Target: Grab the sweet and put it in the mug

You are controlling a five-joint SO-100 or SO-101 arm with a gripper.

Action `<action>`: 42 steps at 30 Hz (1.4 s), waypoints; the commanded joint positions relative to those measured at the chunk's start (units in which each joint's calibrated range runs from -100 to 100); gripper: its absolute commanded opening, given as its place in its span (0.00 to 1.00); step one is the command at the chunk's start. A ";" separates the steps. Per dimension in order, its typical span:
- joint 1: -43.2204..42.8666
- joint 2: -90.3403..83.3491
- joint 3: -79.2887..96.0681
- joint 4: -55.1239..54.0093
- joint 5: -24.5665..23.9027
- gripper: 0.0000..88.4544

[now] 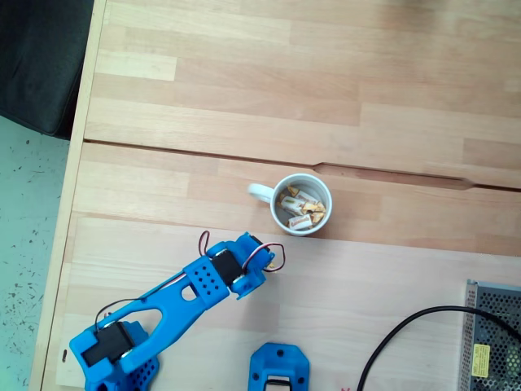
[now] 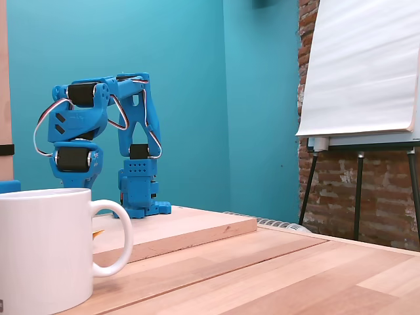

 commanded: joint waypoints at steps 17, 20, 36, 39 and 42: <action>-0.05 -0.79 -0.38 0.17 0.15 0.00; 0.02 -1.04 -0.47 0.25 0.10 0.00; 0.02 -1.73 -0.91 0.33 1.95 0.00; 0.24 -1.82 -0.73 0.33 2.98 0.00; 0.31 -1.82 -1.00 0.33 3.17 0.00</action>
